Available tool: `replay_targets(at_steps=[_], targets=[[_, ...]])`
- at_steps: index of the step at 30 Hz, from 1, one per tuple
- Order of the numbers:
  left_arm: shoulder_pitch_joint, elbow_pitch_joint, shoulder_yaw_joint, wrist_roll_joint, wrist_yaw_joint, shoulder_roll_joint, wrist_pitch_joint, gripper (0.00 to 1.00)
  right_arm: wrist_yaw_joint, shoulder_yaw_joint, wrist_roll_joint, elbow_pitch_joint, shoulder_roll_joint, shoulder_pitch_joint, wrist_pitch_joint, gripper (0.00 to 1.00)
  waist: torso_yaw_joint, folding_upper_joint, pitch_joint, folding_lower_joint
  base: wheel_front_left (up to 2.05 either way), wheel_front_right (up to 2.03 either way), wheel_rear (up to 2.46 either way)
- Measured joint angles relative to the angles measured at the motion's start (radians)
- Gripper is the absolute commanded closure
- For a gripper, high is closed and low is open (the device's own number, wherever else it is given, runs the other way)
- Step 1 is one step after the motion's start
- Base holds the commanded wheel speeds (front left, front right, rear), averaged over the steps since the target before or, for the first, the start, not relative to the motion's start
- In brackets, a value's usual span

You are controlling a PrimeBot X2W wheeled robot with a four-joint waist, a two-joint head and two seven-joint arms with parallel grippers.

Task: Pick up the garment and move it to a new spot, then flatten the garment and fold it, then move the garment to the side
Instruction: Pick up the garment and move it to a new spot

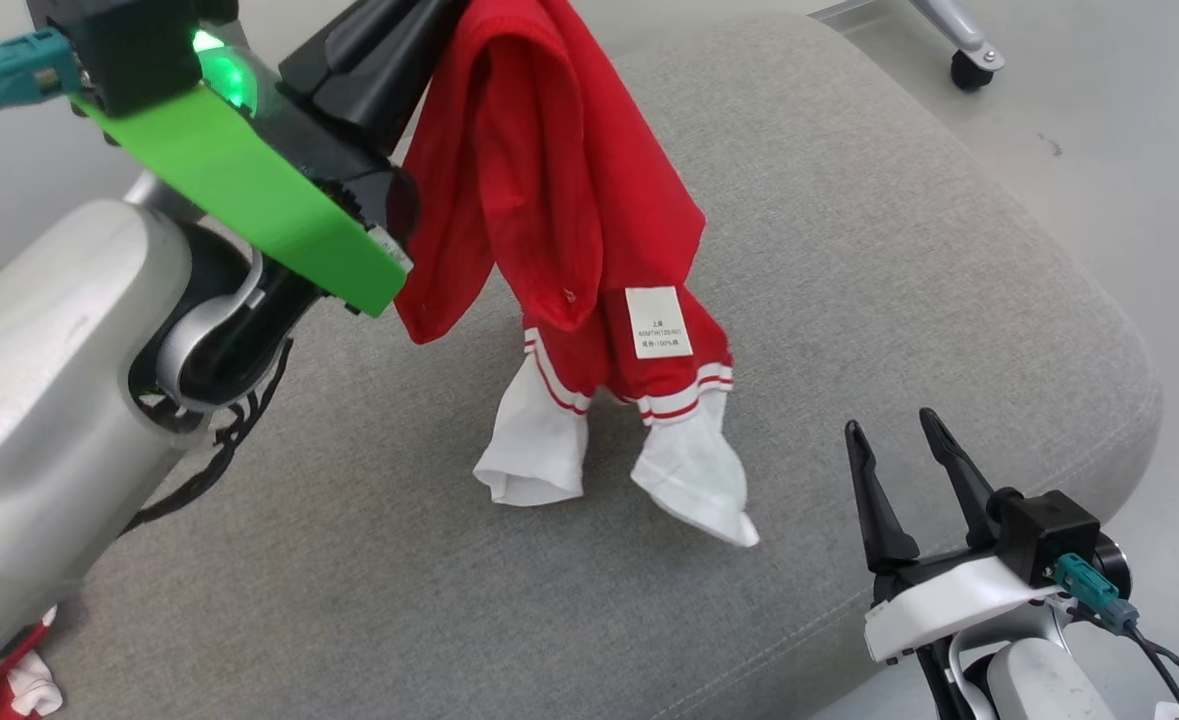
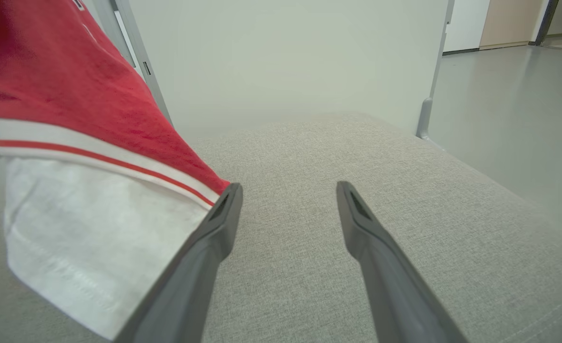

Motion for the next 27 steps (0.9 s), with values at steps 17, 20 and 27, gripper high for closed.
replay_targets(at_steps=[17, 20, 27], targets=[[0.414, 0.274, -0.157, -0.216, -0.066, 0.203, 0.085, 1.00, 0.000, -0.002, -0.040, 0.024, 0.000, 0.000, 0.000, 0.00, 0.160, 0.0000, 0.008, 0.0000, 0.00, 0.00, 0.00], [0.450, 0.385, -0.152, -0.238, -0.068, 0.130, 0.023, 0.00, 0.000, 0.011, -0.048, 0.030, 0.001, -0.017, 0.000, 0.00, 0.195, 0.0000, 0.008, 0.0000, 0.00, 0.00, 0.00], [0.501, 0.544, -0.082, -0.189, -0.054, 0.021, -0.151, 0.00, 0.000, 0.004, -0.067, 0.036, 0.001, -0.016, 0.000, 0.00, 0.267, 0.0000, -0.003, 0.0000, 0.00, 0.00, 0.00]])
